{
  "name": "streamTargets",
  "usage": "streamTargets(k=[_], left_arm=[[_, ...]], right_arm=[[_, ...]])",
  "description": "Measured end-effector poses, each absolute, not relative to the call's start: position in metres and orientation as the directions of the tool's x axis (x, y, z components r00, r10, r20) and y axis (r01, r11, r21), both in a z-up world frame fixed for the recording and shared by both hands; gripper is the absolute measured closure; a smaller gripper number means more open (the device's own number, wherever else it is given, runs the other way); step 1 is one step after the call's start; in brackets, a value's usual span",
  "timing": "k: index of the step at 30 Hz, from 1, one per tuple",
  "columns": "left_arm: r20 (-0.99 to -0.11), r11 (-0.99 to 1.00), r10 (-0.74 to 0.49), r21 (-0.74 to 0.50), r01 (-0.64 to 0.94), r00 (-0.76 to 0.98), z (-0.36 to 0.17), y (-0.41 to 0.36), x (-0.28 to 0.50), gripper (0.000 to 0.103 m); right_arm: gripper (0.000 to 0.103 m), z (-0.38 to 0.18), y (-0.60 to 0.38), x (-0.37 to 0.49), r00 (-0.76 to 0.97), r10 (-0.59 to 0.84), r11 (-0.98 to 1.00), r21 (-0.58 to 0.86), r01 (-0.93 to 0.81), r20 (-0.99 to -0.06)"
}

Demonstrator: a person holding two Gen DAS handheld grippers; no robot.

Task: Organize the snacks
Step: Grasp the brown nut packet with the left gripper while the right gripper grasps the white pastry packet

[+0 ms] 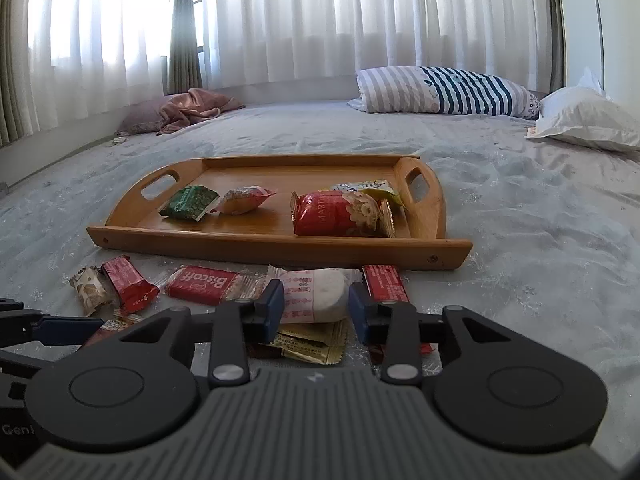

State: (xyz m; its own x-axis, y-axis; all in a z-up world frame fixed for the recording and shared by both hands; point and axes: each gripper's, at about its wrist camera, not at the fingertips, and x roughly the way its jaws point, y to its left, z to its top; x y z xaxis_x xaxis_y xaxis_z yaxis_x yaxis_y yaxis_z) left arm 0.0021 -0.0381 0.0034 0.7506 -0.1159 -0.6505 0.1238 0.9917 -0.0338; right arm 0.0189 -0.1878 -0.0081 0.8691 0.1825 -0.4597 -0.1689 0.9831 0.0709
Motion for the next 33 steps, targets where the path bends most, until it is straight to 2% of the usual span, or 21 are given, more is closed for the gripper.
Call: streamTargets(k=[2, 7, 14, 15, 16, 18, 33], left_arm=[[-0.649, 0.992, -0.119, -0.042, 0.121, 0.751, 0.005, -0.036, 0.002, 0.057], [-0.652, 0.991, -0.127, -0.050, 0.124, 0.747, 0.007, -0.032, 0.002, 0.059], [-0.645, 0.990, -0.138, -0.066, 0.125, 0.752, 0.013, -0.030, 0.001, 0.060], [-0.643, 0.990, -0.139, -0.066, 0.126, 0.754, 0.015, -0.029, 0.001, 0.060], [-0.641, 0.990, -0.141, -0.067, 0.128, 0.755, 0.016, -0.029, 0.001, 0.060], [-0.636, 0.989, -0.146, -0.069, 0.132, 0.758, 0.020, -0.028, 0.000, 0.060], [-0.602, 0.987, -0.157, -0.086, 0.133, 0.783, 0.037, -0.021, -0.001, 0.060]], right_arm=[[0.045, -0.008, -0.188, 0.021, 0.869, 0.184, 0.983, 0.075, -0.168, -0.459], [0.036, -0.009, -0.186, 0.027, 0.870, 0.177, 0.984, 0.057, -0.170, -0.460], [0.034, -0.011, -0.181, 0.040, 0.854, 0.177, 0.983, 0.039, -0.182, -0.488], [0.036, -0.010, -0.180, 0.041, 0.853, 0.176, 0.983, 0.038, -0.181, -0.492], [0.047, -0.010, -0.179, 0.042, 0.851, 0.177, 0.983, 0.040, -0.181, -0.495], [0.053, -0.008, -0.178, 0.041, 0.852, 0.176, 0.983, 0.042, -0.179, -0.492], [0.057, 0.002, -0.181, 0.030, 0.858, 0.182, 0.982, 0.044, -0.184, -0.480]])
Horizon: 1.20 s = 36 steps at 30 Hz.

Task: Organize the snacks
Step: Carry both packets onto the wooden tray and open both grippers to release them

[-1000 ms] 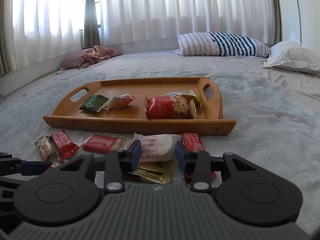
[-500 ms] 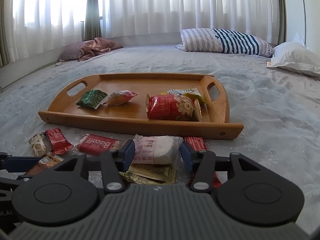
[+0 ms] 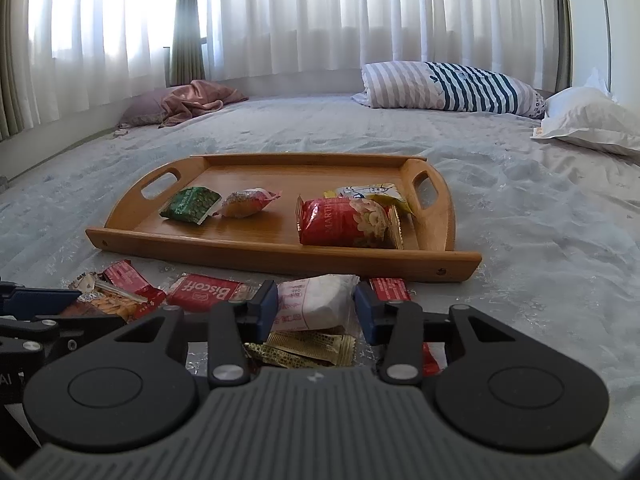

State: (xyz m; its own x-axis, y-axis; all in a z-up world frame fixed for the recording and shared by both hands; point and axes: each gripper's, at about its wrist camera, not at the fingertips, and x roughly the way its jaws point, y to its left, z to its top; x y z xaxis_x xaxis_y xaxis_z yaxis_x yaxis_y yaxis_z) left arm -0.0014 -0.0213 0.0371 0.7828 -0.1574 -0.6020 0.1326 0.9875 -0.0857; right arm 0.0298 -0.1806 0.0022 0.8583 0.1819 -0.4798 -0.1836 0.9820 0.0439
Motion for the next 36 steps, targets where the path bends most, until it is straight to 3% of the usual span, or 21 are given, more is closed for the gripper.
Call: streamTargets(k=[36], left_arm=[[-0.529, 0.985, -0.120, -0.170, 0.033, 0.840, 0.083, 0.045, 0.075, 0.060]], right_arm=[[0.062, 0.043, -0.195, 0.059, 0.877, 0.218, 0.971, 0.189, -0.148, -0.428]])
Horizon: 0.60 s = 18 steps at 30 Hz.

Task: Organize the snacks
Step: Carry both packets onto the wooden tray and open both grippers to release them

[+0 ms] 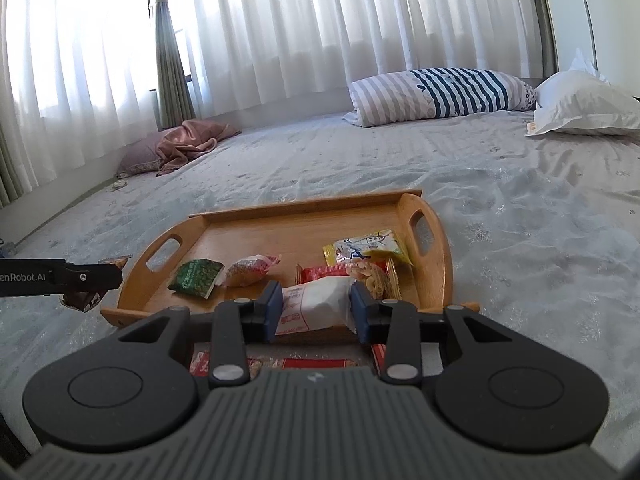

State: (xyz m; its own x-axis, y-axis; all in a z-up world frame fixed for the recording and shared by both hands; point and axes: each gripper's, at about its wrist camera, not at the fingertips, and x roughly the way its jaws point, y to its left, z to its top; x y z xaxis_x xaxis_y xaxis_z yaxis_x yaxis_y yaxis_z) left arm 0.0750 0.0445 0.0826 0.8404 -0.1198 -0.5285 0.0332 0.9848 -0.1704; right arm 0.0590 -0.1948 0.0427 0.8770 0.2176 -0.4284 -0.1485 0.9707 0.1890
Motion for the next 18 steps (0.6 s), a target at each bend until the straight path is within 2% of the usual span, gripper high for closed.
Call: streamTargets(k=[8, 18], left_arm=[[-0.508, 0.986, -0.112, -0.163, 0.032, 0.854, 0.097, 0.051, 0.125, 0.060], [-0.560, 0.977, -0.135, -0.210, 0.017, 0.817, 0.079, 0.057, 0.210, 0.060]], right_arm=[[0.062, 0.056, -0.195, 0.109, 0.862, 0.258, 0.956, 0.245, -0.162, -0.437], [0.062, 0.040, -0.184, 0.173, 0.811, 0.271, 0.953, 0.262, -0.150, -0.518]])
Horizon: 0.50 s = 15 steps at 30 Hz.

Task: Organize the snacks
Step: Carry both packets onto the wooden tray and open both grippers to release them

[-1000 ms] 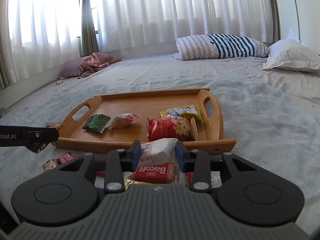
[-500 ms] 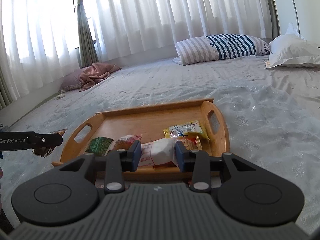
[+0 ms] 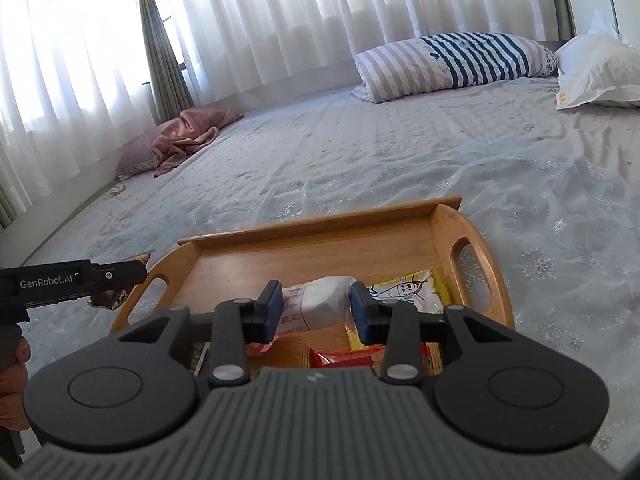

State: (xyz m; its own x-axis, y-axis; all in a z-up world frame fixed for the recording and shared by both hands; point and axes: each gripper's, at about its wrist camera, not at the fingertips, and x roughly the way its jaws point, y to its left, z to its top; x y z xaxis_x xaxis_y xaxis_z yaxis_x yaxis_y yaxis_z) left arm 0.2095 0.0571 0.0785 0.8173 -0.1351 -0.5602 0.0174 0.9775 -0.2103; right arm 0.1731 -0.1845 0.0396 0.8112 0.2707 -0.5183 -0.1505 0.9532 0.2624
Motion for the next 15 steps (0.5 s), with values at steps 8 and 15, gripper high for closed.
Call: streamTargets(k=[8, 15], left_arm=[[-0.598, 0.979, -0.137, -0.201, 0.017, 0.790, 0.054, 0.051, 0.247, 0.060], [-0.631, 0.985, -0.119, -0.171, 0.012, 0.766, 0.034, 0.046, 0.262, 0.060]], right_arm=[[0.062, 0.020, -0.172, 0.192, 0.781, 0.279, 0.953, 0.259, -0.155, -0.558], [0.062, 0.010, -0.167, 0.199, 0.770, 0.259, 0.961, 0.232, -0.148, -0.583]])
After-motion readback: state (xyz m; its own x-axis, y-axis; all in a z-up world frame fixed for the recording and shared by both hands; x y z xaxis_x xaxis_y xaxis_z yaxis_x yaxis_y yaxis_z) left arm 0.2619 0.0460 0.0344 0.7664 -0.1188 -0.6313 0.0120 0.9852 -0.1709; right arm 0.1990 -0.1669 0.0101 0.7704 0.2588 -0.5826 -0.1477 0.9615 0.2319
